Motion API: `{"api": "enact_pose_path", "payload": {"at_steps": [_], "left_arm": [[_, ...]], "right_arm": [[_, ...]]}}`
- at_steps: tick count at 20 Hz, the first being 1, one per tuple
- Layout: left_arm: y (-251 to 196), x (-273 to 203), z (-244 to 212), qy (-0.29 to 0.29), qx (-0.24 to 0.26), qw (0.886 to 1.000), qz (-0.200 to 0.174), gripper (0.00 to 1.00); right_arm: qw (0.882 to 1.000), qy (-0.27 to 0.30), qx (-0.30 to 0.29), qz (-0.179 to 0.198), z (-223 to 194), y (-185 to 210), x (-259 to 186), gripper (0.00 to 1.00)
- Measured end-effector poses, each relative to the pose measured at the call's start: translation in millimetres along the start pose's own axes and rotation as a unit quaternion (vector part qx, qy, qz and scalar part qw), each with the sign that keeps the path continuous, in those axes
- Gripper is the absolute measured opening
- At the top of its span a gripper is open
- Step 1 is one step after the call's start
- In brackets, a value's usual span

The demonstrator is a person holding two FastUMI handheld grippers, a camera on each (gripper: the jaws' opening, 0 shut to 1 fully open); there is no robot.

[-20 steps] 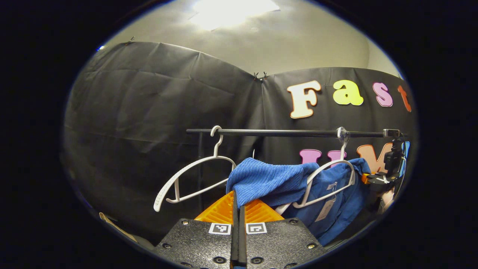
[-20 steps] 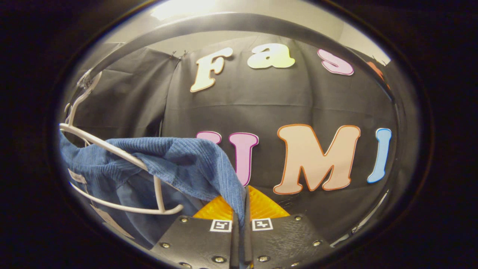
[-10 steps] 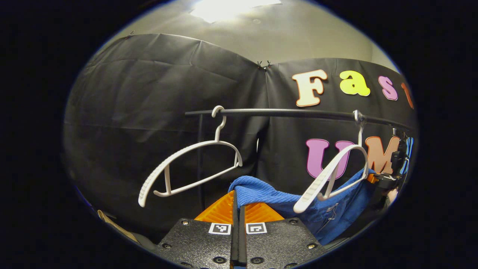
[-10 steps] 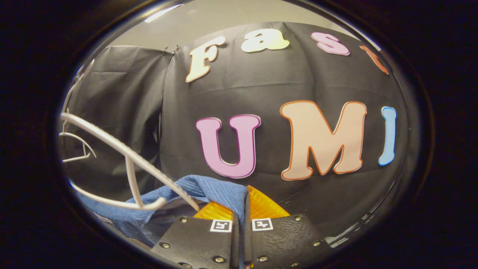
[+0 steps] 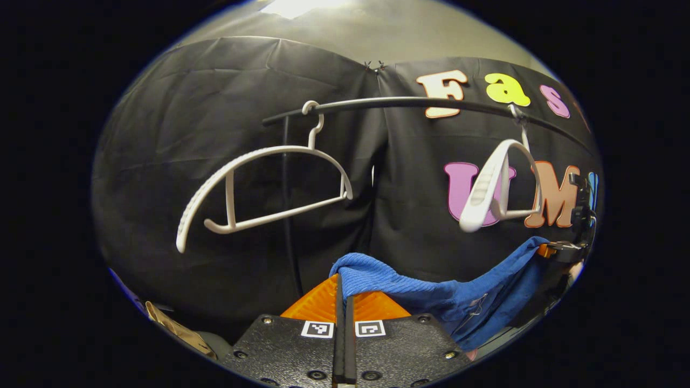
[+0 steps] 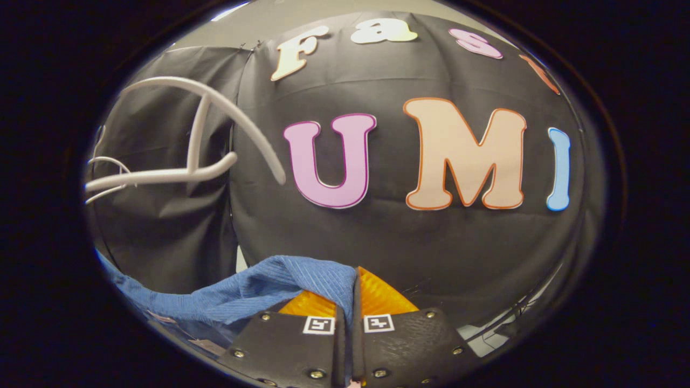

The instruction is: Grasp the clothes on the hanger with both hands and then place them into the laundry hamper below.

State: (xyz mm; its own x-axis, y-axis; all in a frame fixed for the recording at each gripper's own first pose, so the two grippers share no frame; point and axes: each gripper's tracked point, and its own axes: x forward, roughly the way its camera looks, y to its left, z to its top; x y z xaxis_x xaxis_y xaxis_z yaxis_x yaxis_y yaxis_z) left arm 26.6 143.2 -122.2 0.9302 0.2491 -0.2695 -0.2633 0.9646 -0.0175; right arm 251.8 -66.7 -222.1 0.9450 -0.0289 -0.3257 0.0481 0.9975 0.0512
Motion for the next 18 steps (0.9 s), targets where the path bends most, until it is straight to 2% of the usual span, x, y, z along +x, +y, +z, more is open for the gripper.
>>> {"api": "enact_pose_path", "payload": {"at_steps": [4, 8, 11, 12, 13, 18], "left_arm": [[-4, -8, -21, 0.012, 0.022, 1.000, -0.018, 0.00], [-22, -16, -31, 0.013, 0.044, 0.997, -0.057, 0.00], [-49, -26, -34, 0.012, 0.053, 0.994, -0.098, 0.00], [-59, -29, -35, 0.011, 0.057, 0.992, -0.114, 0.00], [-71, -32, -35, 0.009, 0.060, 0.989, -0.131, 0.01], [-132, -49, -31, -0.003, 0.067, 0.975, -0.213, 0.00]], "right_arm": [[1.000, 0.009, -0.002, -0.002, -15, -3, -21, 0.06], [1.000, 0.007, -0.009, 0.000, -16, 2, -50, 0.06], [1.000, -0.004, -0.005, 0.003, -8, 7, -76, 0.05], [1.000, -0.008, -0.001, 0.004, -3, 7, -84, 0.10], [1.000, -0.013, 0.004, 0.004, 1, 8, -94, 0.05], [0.999, -0.036, 0.023, 0.001, 22, 4, -132, 0.05]]}}
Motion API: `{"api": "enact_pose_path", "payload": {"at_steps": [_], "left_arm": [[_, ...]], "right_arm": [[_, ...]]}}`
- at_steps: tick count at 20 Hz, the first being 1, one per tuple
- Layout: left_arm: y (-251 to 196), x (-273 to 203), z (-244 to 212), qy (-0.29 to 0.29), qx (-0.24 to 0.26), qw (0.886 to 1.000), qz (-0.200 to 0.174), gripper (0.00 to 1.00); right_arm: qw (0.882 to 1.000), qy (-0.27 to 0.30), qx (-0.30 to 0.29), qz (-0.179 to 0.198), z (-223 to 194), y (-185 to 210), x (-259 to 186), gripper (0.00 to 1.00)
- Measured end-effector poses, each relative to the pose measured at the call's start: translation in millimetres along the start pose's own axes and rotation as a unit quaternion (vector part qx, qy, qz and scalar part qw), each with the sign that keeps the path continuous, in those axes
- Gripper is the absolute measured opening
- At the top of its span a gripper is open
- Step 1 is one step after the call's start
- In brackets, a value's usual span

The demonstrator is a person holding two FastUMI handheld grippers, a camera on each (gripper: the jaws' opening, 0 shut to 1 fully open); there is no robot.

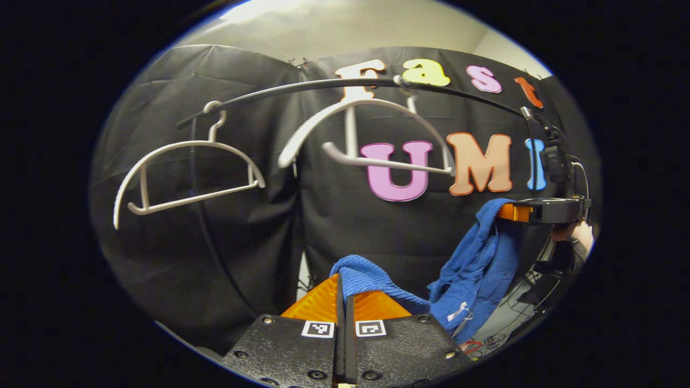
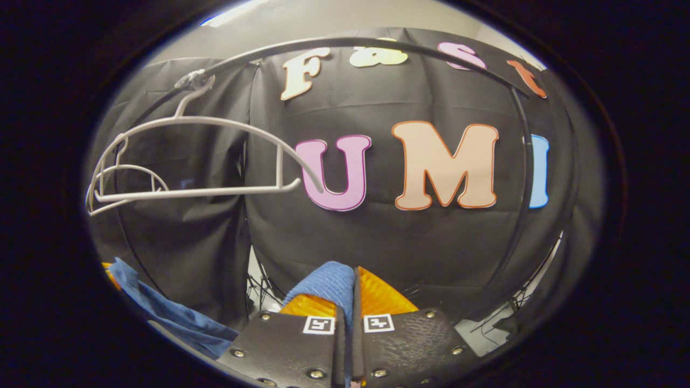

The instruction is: Grasp the clothes on the hanger with both hands and then place them into the laundry hamper below.

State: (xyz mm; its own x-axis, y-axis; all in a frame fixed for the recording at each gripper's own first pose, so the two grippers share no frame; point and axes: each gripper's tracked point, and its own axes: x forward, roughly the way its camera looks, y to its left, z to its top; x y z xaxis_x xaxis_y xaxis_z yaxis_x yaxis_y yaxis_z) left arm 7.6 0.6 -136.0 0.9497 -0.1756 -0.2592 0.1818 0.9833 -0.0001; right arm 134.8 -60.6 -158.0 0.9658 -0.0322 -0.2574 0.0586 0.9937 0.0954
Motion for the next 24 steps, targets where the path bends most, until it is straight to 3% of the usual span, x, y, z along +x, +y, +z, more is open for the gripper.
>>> {"api": "enact_pose_path", "payload": {"at_steps": [8, 14, 24], "left_arm": [[-106, 42, 36, -0.035, -0.015, 0.990, -0.135, 0.00], [-165, 55, 20, -0.004, -0.075, 0.972, -0.222, 0.00], [-159, 102, -99, 0.116, -0.057, 0.969, -0.213, 0.00]], "right_arm": [[1.000, -0.010, 0.003, 0.001, 7, -3, -40, 0.05], [1.000, 0.011, 0.000, 0.009, -14, -3, -50, 0.06], [0.993, 0.118, -0.005, 0.003, -124, -12, -38, 0.05]]}}
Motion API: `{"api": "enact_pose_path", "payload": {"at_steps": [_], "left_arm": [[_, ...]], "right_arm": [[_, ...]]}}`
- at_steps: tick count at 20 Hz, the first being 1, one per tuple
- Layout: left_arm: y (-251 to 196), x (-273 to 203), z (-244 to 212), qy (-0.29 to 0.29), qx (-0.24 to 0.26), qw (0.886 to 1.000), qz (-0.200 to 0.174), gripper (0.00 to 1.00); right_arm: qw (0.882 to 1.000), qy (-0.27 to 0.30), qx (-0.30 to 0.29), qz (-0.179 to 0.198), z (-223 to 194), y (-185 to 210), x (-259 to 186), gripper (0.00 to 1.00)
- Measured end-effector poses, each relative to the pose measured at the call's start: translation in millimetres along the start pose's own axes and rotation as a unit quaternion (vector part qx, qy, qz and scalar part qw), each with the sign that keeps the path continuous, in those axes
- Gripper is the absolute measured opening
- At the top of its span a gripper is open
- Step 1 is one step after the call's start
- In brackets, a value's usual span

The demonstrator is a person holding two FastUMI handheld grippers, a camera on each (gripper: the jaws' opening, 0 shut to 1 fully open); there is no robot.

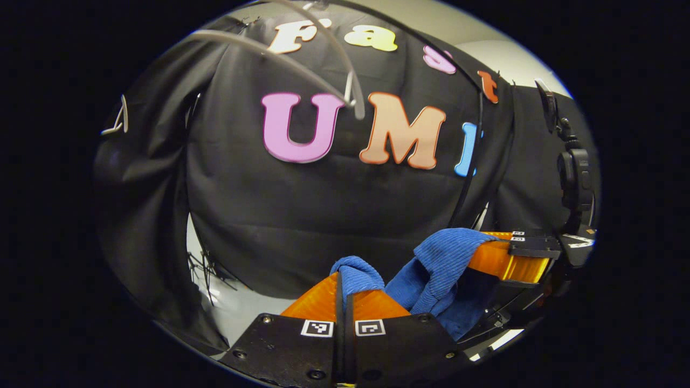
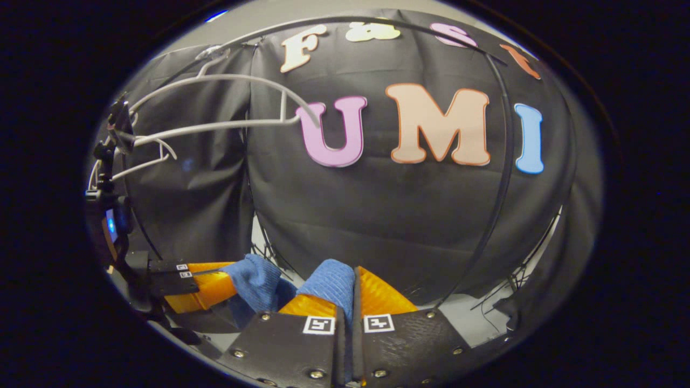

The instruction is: Grasp the clothes on the hanger with both hands and then place them into the laundry hamper below.

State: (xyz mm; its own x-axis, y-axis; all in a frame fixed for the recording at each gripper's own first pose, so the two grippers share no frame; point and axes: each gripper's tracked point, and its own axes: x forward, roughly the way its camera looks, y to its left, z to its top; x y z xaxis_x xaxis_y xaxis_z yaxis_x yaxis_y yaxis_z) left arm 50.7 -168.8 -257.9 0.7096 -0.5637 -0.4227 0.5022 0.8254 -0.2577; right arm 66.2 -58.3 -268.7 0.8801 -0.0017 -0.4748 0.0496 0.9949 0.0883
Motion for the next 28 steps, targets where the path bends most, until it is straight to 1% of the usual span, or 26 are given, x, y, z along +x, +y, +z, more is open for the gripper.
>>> {"api": "enact_pose_path", "payload": {"at_steps": [5, 9, 13, 16, 20, 24, 26, 28], "left_arm": [[21, 14, -48, 0.054, 0.008, 0.998, 0.018, 0.01], [30, 21, -81, 0.100, 0.011, 0.995, 0.027, 0.01], [42, 16, -126, 0.159, 0.013, 0.987, 0.033, 0.01], [43, 16, -150, 0.188, 0.013, 0.982, 0.033, 0.01], [44, 14, -187, 0.233, 0.019, 0.972, 0.035, 0.01], [48, 6, -218, 0.281, 0.018, 0.959, 0.042, 0.01], [49, 0, -232, 0.303, 0.017, 0.952, 0.043, 0.01], [49, -2, -242, 0.320, 0.018, 0.946, 0.044, 0.01]], "right_arm": [[0.998, 0.059, 0.007, 0.000, -58, 3, 16, 0.05], [0.994, 0.109, 0.006, -0.001, -105, 6, 30, 0.06], [0.988, 0.156, 0.007, -0.006, -148, 7, 36, 0.06], [0.983, 0.185, -0.003, -0.009, -174, 7, 36, 0.06], [0.973, 0.230, 0.001, -0.015, -210, 7, 29, 0.06], [0.959, 0.281, -0.006, -0.023, -243, 3, 23, 0.06], [0.951, 0.309, -0.003, -0.023, -262, 2, 19, 0.06], [0.945, 0.325, 0.001, -0.023, -269, 3, 17, 0.06]]}}
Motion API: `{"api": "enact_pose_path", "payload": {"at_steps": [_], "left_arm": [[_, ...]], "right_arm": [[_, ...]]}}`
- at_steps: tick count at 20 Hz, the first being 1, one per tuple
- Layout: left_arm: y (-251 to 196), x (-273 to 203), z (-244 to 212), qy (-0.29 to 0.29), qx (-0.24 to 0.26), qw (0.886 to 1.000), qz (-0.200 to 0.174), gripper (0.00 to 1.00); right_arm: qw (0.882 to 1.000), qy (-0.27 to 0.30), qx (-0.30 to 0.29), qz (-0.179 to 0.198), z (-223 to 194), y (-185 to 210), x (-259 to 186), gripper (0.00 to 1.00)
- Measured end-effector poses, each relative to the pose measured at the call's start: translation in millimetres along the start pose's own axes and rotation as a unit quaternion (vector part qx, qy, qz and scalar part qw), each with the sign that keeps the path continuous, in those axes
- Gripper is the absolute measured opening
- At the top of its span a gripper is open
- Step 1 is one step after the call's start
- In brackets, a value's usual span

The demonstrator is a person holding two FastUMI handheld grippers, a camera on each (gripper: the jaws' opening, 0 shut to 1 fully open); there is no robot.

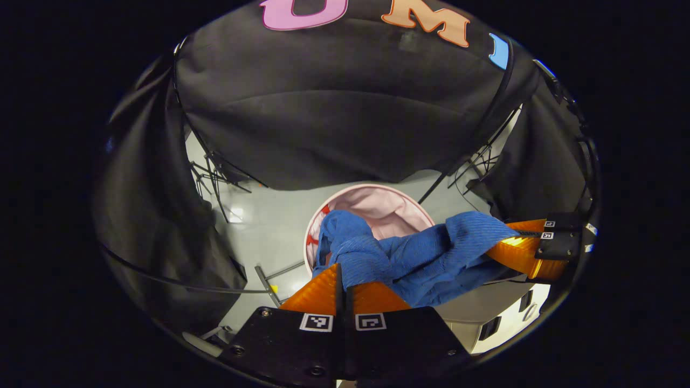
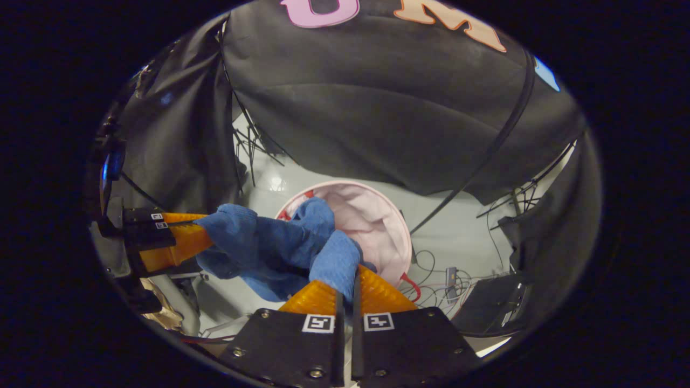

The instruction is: Grasp the clothes on the hanger with both hands and then place them into the laundry hamper below.

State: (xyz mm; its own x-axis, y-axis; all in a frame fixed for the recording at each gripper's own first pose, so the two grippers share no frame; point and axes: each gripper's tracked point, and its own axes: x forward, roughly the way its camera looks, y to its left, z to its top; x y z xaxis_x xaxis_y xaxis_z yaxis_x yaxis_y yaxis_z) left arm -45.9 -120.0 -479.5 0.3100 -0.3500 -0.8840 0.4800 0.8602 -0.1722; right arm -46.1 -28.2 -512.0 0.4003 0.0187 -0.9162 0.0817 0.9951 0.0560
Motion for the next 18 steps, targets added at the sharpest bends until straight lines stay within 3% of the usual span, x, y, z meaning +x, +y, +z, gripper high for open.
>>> {"api": "enact_pose_path", "payload": {"at_steps": [5, 10, 18], "left_arm": [[-3, 4, -20, 0.034, 0.014, 0.999, -0.002, 0.01], [-9, 7, -22, 0.033, 0.030, 0.999, -0.012, 0.19], [-16, -7, 4, 0.003, 0.034, 0.999, -0.014, 0.20]], "right_arm": [[1.000, 0.001, 0.003, -0.002, 1, -1, -1, 0.06], [1.000, -0.005, 0.003, 0.000, 4, 0, -5, 0.06], [1.000, -0.028, -0.004, 0.000, 17, 7, -20, 0.06]]}}
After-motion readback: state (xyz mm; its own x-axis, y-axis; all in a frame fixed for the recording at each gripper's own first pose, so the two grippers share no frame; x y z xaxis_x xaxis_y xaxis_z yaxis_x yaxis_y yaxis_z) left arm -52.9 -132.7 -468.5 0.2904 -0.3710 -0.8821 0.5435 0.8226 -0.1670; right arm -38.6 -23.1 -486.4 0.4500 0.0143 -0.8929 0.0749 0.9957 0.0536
